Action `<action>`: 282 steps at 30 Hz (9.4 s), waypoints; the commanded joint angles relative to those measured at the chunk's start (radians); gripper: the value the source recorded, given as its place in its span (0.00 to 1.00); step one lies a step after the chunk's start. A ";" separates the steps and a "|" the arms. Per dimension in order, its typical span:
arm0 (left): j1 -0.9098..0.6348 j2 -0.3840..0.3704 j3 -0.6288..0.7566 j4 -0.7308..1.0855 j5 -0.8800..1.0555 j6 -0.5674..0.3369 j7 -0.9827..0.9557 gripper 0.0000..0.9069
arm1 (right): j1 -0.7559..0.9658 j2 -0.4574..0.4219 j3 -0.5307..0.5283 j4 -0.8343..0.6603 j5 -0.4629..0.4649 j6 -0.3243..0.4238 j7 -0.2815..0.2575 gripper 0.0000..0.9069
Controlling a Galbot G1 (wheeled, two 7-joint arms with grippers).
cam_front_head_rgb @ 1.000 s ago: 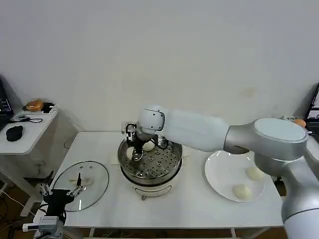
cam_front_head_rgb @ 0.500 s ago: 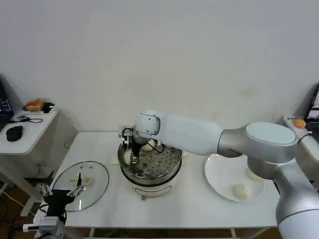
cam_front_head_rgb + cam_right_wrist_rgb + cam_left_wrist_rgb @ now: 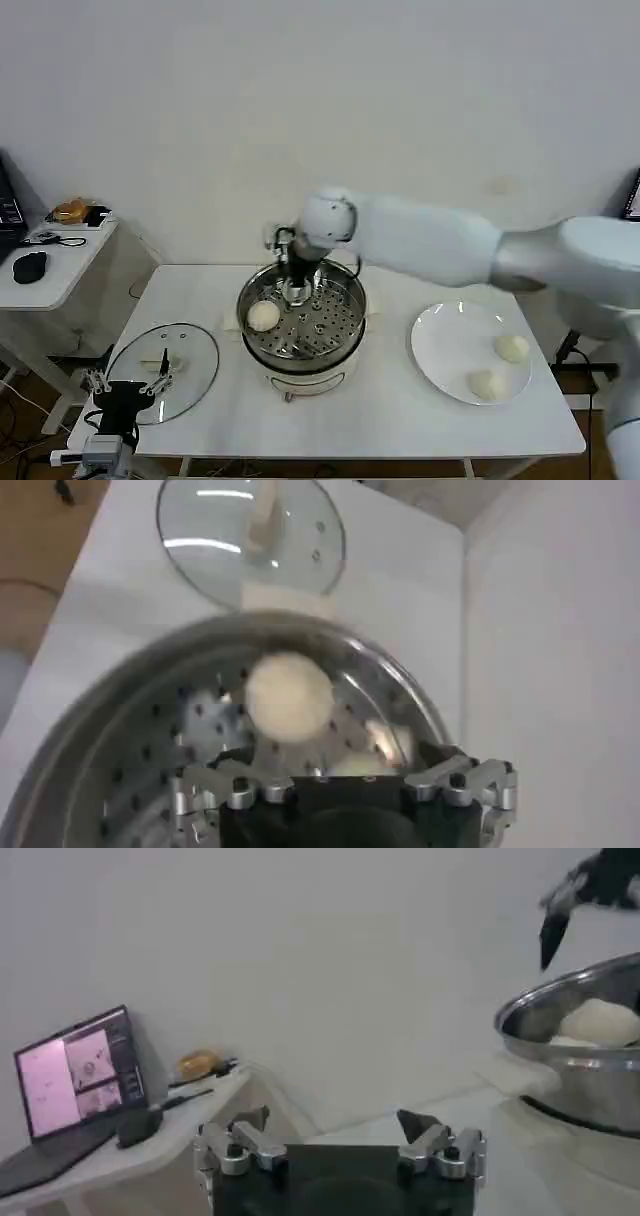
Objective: Take steamed baozi put them in steamer then cover it.
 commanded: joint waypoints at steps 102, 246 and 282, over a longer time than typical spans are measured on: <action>0.009 -0.007 0.059 -0.002 0.033 0.015 0.001 1.00 | -0.661 -0.738 0.386 0.128 -0.553 0.288 -0.230 1.00; 0.019 -0.026 -0.028 -0.009 0.004 0.023 0.001 1.00 | -0.132 0.061 0.023 0.041 -0.450 0.552 -0.358 0.70; -0.004 0.036 -0.009 0.004 -0.003 0.025 0.008 1.00 | -0.021 -0.343 0.132 0.063 -0.414 0.408 -0.268 1.00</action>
